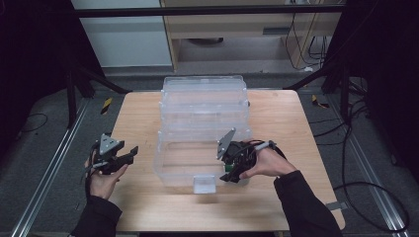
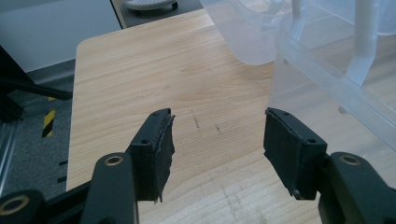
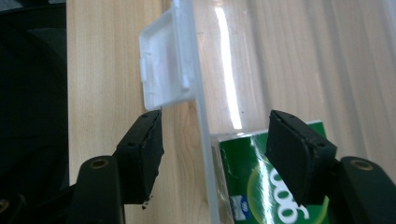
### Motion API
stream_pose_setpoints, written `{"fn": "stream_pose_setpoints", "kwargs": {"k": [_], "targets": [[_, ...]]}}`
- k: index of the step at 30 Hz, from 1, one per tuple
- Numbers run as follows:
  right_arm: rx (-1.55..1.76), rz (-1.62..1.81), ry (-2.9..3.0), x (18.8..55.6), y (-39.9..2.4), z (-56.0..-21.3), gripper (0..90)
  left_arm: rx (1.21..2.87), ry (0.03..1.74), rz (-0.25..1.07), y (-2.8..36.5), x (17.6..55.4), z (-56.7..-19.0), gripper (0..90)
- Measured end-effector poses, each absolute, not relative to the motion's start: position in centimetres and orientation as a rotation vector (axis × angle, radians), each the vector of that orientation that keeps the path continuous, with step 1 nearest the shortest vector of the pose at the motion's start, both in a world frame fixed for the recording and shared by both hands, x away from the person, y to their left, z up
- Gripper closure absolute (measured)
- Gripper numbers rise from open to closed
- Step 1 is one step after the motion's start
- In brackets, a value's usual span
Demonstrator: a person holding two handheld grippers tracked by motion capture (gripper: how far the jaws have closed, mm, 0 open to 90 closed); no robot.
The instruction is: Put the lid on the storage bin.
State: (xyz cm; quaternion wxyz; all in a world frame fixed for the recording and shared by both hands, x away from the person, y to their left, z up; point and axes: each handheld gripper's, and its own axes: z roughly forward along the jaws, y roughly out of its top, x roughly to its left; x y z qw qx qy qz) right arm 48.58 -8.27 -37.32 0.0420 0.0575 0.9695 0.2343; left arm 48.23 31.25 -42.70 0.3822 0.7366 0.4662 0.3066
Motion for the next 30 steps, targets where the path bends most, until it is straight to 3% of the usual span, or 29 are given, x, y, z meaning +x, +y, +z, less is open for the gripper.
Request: {"fn": "stream_pose_setpoints", "kwargs": {"k": [30], "targets": [[0.174,0.652,3.082,49.2,-5.4,-39.7,68.1,1.881,1.199,0.765,31.4,48.1,-42.5,41.6]]}}
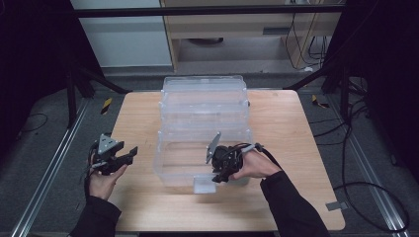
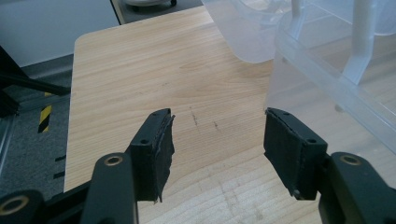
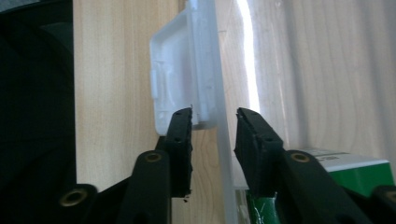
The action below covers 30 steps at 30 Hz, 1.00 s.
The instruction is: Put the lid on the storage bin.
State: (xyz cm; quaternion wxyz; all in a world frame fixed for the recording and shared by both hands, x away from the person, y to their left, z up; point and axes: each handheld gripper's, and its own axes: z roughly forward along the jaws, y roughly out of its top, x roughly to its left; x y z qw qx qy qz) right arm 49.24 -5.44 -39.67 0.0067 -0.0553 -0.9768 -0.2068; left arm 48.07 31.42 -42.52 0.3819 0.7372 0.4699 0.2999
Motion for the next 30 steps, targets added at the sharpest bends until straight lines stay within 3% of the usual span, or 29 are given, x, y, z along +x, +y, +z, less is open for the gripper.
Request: {"fn": "stream_pose_setpoints", "kwargs": {"k": [30], "targets": [[-0.129,-0.554,-3.044,49.4,-4.8,-40.3,66.8,1.91,1.033,0.73,30.4,48.7,-38.4,41.3]]}}
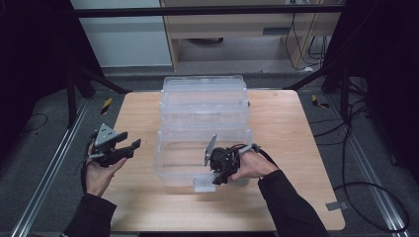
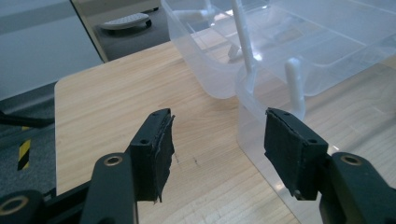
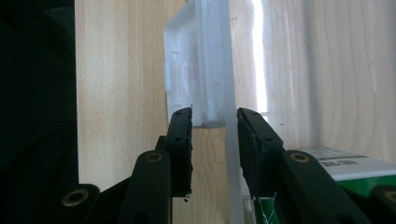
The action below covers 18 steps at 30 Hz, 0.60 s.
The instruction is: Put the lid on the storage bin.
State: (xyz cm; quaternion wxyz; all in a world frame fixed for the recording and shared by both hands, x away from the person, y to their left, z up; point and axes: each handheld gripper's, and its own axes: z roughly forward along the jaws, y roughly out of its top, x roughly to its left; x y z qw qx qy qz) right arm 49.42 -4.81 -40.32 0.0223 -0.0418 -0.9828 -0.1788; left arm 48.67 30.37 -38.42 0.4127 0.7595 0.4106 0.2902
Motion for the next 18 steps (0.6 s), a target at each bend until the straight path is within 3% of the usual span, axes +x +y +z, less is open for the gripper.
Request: {"fn": "stream_pose_setpoints", "kwargs": {"k": [18], "targets": [[-0.132,-0.558,-3.048,49.3,-4.8,-40.3,66.8,2.03,0.808,0.689,28.6,51.1,-32.9,40.5]]}}
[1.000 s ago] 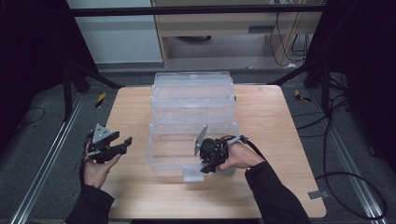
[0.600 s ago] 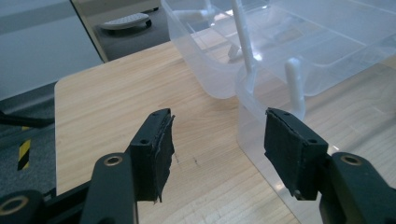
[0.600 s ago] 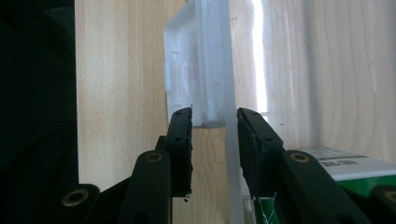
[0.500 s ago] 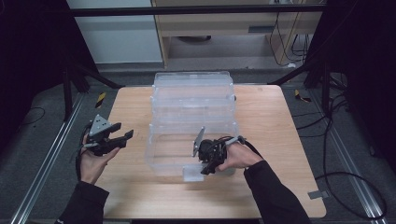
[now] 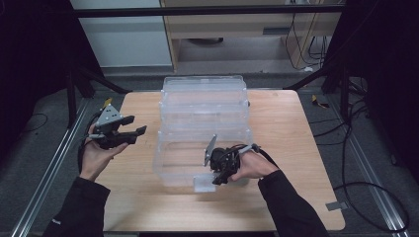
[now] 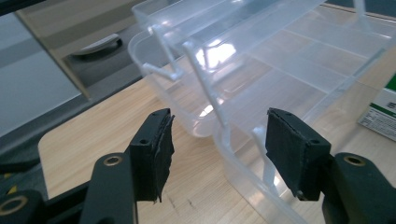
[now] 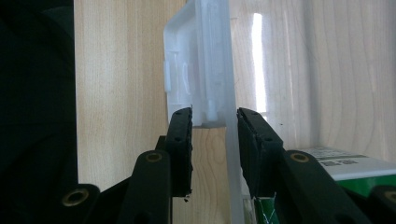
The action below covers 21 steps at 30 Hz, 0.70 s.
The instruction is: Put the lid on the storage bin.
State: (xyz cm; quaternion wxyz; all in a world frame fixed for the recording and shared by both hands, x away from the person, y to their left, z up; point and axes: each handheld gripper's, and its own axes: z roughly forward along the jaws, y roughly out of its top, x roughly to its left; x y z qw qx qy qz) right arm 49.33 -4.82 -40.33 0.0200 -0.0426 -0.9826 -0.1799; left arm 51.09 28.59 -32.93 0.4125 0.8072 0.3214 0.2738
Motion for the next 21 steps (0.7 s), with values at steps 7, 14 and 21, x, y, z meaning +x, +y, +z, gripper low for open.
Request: {"fn": "stream_pose_setpoints", "kwargs": {"k": [7,14,21], "targets": [[-0.133,-0.562,-3.048,49.3,-4.8,-40.3,66.9,2.097,0.701,0.701,27.3,52.2,-30.9,41.2],[-0.132,-0.564,-3.046,49.3,-4.8,-40.3,66.9,2.161,0.608,0.713,26.1,53.1,-28.9,41.8],[-0.129,-0.564,-3.053,49.3,-4.8,-40.3,66.9,2.225,0.507,0.703,24.9,53.9,-27.5,42.6]]}}
